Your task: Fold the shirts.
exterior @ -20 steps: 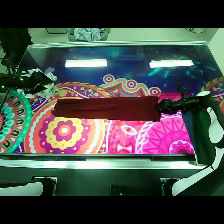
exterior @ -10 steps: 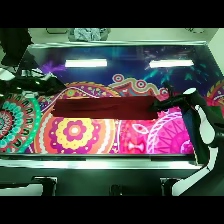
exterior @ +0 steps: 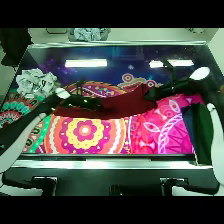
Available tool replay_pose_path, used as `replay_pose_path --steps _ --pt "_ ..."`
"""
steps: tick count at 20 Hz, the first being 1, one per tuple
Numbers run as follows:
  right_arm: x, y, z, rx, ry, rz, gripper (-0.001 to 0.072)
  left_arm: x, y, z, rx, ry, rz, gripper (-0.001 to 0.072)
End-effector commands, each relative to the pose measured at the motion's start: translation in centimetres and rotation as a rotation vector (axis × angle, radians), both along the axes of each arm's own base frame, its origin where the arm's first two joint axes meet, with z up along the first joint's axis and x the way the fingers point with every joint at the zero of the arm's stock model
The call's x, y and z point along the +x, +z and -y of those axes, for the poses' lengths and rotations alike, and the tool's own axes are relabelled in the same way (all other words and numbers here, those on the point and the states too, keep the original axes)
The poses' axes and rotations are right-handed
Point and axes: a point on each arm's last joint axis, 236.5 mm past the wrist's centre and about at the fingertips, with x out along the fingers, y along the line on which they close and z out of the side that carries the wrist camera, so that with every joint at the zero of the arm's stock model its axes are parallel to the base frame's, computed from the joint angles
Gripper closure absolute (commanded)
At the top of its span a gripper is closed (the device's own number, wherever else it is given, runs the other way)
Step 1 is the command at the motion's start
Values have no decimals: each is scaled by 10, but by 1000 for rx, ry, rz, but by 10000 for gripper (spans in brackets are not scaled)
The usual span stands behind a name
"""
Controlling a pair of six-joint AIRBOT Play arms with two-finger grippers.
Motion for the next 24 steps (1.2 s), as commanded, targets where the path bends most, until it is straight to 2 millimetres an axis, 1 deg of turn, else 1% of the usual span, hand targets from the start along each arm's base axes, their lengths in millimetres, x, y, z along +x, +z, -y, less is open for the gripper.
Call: replay_pose_path --steps 1,4,5,7,9,10,11,12,13,14,15,16,17,19,20,21,22,23,24 --pt "-37 52 -4 -58 6 62 674 -4 -14 54 -106 51 -57 674" --pt "-65 87 -2 -79 7 116 675 -20 -28 83 -156 46 -133 676" --pt "-74 97 -2 -79 7 132 675 -27 -32 92 -156 34 -143 675" --pt "-84 112 -2 -77 -1 162 675 -47 -39 117 -171 6 -176 676" --pt "-87 117 -2 -74 -10 172 675 -69 -42 146 -218 -1 -231 675" --pt "-86 117 -2 -74 -13 174 675 -75 -43 158 -243 -2 -245 675" --pt "-81 115 -1 -74 -22 178 675 -78 -42 164 -264 -7 -244 675" --pt "-76 113 -1 -72 -30 178 675 -75 -40 163 -266 -14 -225 677" --pt "-70 109 -3 -59 -30 168 675 -65 -35 155 -265 -15 -189 678" --pt "-66 104 -8 -38 -13 158 675 -52 -28 141 -251 -8 -144 679" --pt "-61 99 -16 -14 13 151 675 -33 -16 121 -234 9 -88 679" --pt "-55 93 -27 12 42 150 675 -10 5 94 -218 37 -15 679" --pt "-49 89 -38 31 62 153 675 13 29 63 -202 74 61 679" --pt "-36 77 -68 74 93 161 675 57 84 -19 -169 191 219 679" --pt "-28 71 -82 96 99 168 675 75 115 -66 -159 271 293 679" --pt "-18 64 -99 127 98 170 675 87 145 -114 -152 355 360 678" --pt "-10 57 -116 160 97 171 675 92 170 -155 -148 428 415 678" --pt "0 47 -134 196 87 164 675 92 195 -194 -142 496 467 678" --pt "8 35 -149 227 72 149 675 88 214 -224 -132 544 507 678"
